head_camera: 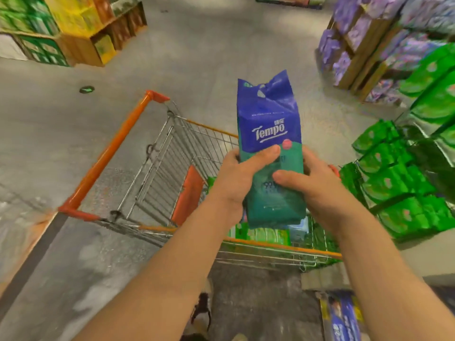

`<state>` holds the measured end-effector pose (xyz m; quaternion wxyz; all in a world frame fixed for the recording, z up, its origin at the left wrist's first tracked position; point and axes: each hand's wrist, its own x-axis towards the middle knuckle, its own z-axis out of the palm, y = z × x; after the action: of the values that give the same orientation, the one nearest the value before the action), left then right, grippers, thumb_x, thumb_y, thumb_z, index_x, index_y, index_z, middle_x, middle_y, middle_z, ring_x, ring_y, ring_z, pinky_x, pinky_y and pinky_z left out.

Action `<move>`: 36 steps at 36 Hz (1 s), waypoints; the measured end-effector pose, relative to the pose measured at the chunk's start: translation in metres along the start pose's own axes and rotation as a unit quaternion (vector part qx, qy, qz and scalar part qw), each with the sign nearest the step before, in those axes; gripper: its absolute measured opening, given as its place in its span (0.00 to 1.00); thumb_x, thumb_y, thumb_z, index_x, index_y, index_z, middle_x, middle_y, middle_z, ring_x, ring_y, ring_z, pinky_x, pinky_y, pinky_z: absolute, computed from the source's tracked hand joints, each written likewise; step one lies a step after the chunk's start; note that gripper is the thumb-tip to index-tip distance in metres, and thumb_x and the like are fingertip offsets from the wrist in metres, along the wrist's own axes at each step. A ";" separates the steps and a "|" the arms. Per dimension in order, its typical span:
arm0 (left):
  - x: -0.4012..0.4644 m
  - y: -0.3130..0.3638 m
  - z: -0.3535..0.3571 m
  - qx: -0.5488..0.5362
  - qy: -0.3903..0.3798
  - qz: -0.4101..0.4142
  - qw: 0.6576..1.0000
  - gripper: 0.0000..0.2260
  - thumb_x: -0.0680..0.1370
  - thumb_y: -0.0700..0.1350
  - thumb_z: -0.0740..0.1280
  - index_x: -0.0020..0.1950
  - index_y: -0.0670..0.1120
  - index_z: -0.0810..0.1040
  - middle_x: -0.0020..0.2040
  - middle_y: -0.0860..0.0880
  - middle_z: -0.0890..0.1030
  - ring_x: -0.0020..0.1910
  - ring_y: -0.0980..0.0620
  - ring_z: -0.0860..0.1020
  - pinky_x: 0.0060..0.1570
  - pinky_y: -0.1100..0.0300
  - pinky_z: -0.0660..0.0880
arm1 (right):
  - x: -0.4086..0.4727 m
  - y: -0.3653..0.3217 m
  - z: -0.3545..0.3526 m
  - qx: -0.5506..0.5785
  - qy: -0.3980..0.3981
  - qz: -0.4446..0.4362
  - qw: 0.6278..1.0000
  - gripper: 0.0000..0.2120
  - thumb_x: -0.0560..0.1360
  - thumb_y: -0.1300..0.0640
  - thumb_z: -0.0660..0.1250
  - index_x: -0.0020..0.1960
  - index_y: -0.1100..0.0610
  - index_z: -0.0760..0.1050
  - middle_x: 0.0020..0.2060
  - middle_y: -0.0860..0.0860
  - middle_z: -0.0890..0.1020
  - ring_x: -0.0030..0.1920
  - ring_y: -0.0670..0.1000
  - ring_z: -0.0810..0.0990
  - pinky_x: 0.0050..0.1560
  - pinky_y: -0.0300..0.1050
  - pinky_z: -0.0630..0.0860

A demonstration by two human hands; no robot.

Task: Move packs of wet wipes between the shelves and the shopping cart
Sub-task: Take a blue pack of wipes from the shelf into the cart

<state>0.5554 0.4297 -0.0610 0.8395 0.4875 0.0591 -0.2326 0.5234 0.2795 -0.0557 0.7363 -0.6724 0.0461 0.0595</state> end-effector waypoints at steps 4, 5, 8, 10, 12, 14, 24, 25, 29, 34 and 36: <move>0.050 -0.001 -0.019 -0.030 -0.015 -0.008 0.999 0.18 0.70 0.45 0.77 0.58 0.43 0.84 0.54 0.37 0.86 0.49 0.38 0.85 0.50 0.43 0.83 | 0.042 0.018 -0.007 0.026 0.025 0.035 0.999 0.43 0.61 0.51 0.82 0.73 0.50 0.70 0.65 0.57 0.80 0.63 0.61 0.80 0.63 0.64 0.76; 0.062 -0.002 -0.023 -0.045 -0.017 -0.002 0.999 0.19 0.70 0.44 0.77 0.59 0.42 0.83 0.55 0.36 0.85 0.49 0.38 0.85 0.50 0.42 0.83 | 0.049 0.024 -0.009 0.045 0.037 0.042 0.997 0.48 0.59 0.48 0.84 0.75 0.49 0.68 0.67 0.57 0.78 0.65 0.61 0.79 0.65 0.66 0.75; 0.094 -0.008 -0.030 -0.105 -0.004 0.020 0.994 0.22 0.67 0.46 0.78 0.59 0.42 0.82 0.54 0.38 0.84 0.49 0.40 0.84 0.51 0.43 0.82 | 0.063 0.051 -0.014 0.153 0.068 0.062 0.984 0.58 0.55 0.45 0.86 0.79 0.52 0.61 0.71 0.59 0.74 0.69 0.61 0.75 0.67 0.63 0.73; 0.110 -0.014 -0.030 -0.143 0.009 0.030 0.989 0.22 0.67 0.48 0.78 0.59 0.44 0.82 0.55 0.39 0.84 0.51 0.41 0.84 0.55 0.41 0.81 | 0.068 0.070 -0.011 0.228 0.067 0.068 0.969 0.57 0.59 0.47 0.85 0.79 0.57 0.59 0.72 0.63 0.71 0.72 0.63 0.72 0.71 0.63 0.68; 0.122 -0.023 -0.028 -0.166 0.016 0.036 0.985 0.23 0.67 0.49 0.77 0.61 0.45 0.81 0.58 0.38 0.83 0.55 0.40 0.83 0.59 0.38 0.79 | 0.074 0.082 -0.005 0.256 0.080 0.064 0.961 0.54 0.61 0.47 0.84 0.78 0.62 0.61 0.71 0.62 0.73 0.70 0.61 0.74 0.70 0.60 0.70; 0.130 -0.035 -0.027 -0.158 0.024 0.028 0.987 0.26 0.68 0.49 0.77 0.64 0.43 0.79 0.60 0.37 0.82 0.57 0.38 0.82 0.61 0.36 0.78 | 0.082 0.088 -0.003 0.264 0.101 0.056 0.958 0.52 0.62 0.48 0.84 0.77 0.63 0.63 0.71 0.62 0.74 0.69 0.61 0.74 0.68 0.58 0.73; 0.181 -0.074 -0.105 -0.063 0.086 -0.046 0.993 0.30 0.65 0.58 0.78 0.63 0.45 0.80 0.58 0.45 0.84 0.53 0.50 0.83 0.54 0.53 0.78 | 0.097 0.140 -0.081 0.149 0.158 0.151 0.964 0.50 0.54 0.50 0.86 0.71 0.61 0.71 0.62 0.59 0.82 0.59 0.59 0.83 0.56 0.57 0.81; 0.185 -0.082 -0.117 -0.047 0.084 -0.070 0.993 0.25 0.67 0.57 0.76 0.60 0.46 0.81 0.55 0.47 0.85 0.51 0.50 0.83 0.52 0.54 0.78 | 0.095 0.149 -0.089 0.133 0.150 0.172 0.965 0.46 0.55 0.52 0.85 0.69 0.60 0.73 0.60 0.57 0.83 0.56 0.58 0.84 0.53 0.55 0.83; 0.193 -0.125 -0.150 0.027 0.048 -0.209 0.976 0.14 0.72 0.48 0.72 0.56 0.46 0.82 0.48 0.50 0.88 0.44 0.54 0.85 0.48 0.58 0.82 | 0.083 0.194 -0.112 0.108 0.124 0.261 0.951 0.37 0.59 0.57 0.82 0.65 0.59 0.75 0.55 0.56 0.85 0.51 0.56 0.86 0.45 0.52 0.84; 0.186 -0.168 -0.155 0.241 0.002 -0.347 0.907 0.14 0.70 0.47 0.79 0.53 0.47 0.85 0.50 0.47 0.88 0.46 0.51 0.87 0.51 0.53 0.83 | 0.071 0.236 -0.116 0.072 0.082 0.369 0.923 0.16 0.72 0.66 0.72 0.60 0.61 0.79 0.52 0.58 0.86 0.47 0.56 0.87 0.43 0.49 0.83; 0.187 -0.181 -0.152 0.296 -0.012 -0.363 0.883 0.15 0.69 0.48 0.81 0.53 0.48 0.85 0.50 0.50 0.88 0.48 0.52 0.87 0.52 0.53 0.82 | 0.072 0.249 -0.118 0.079 0.083 0.406 0.907 0.12 0.76 0.68 0.68 0.57 0.59 0.80 0.48 0.55 0.87 0.43 0.53 0.87 0.40 0.47 0.84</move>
<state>0.6589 0.4207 -0.3442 0.5135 0.6551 0.1505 -0.5333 0.5587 0.1861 -0.3222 0.6926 -0.5379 0.3804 0.2937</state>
